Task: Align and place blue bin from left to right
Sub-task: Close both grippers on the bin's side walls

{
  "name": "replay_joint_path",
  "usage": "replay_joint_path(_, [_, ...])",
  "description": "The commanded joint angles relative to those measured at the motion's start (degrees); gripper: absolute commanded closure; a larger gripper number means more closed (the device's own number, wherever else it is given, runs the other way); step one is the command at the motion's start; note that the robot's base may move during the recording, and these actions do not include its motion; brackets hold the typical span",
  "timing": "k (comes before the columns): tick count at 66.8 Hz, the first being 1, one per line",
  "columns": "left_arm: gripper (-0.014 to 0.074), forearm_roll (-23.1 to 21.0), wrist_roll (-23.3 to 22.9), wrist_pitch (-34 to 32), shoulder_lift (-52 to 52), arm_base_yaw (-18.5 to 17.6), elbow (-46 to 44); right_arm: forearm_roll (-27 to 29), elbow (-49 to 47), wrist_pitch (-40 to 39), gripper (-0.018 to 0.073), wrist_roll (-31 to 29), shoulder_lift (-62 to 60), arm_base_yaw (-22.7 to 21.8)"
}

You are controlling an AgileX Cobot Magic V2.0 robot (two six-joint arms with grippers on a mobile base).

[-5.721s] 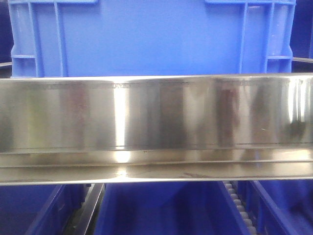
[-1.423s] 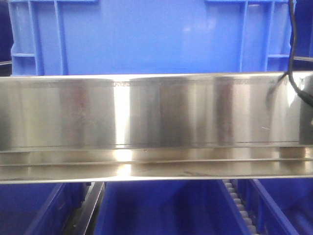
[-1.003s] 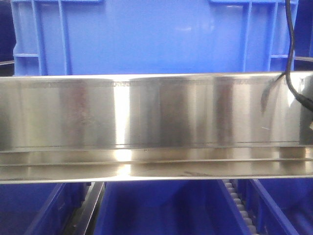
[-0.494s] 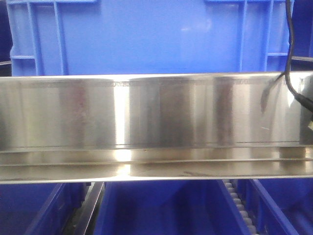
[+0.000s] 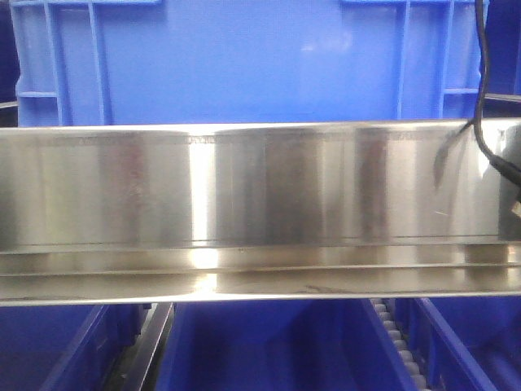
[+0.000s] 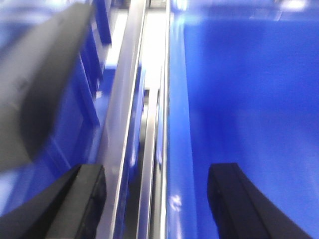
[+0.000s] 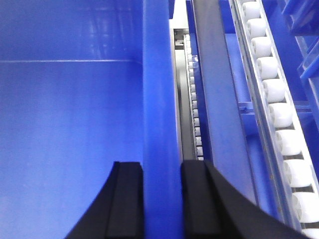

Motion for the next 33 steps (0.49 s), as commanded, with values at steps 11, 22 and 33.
replay_joint_path(11, [0.0249, -0.48, -0.59, 0.08, 1.11, 0.1, -0.49, -0.34, -0.11, 1.02, 0.0626, -0.04, -0.12, -0.07])
replay_joint_path(22, [0.0249, -0.48, -0.59, 0.18, 1.54, 0.1, -0.49, -0.34, -0.11, 1.14, 0.0626, -0.04, -0.12, -0.07])
replay_joint_path(33, [0.0249, -0.48, -0.59, -0.23, 2.27, 0.32, -0.49, -0.34, -0.11, 1.14, 0.0626, -0.04, -0.12, -0.07])
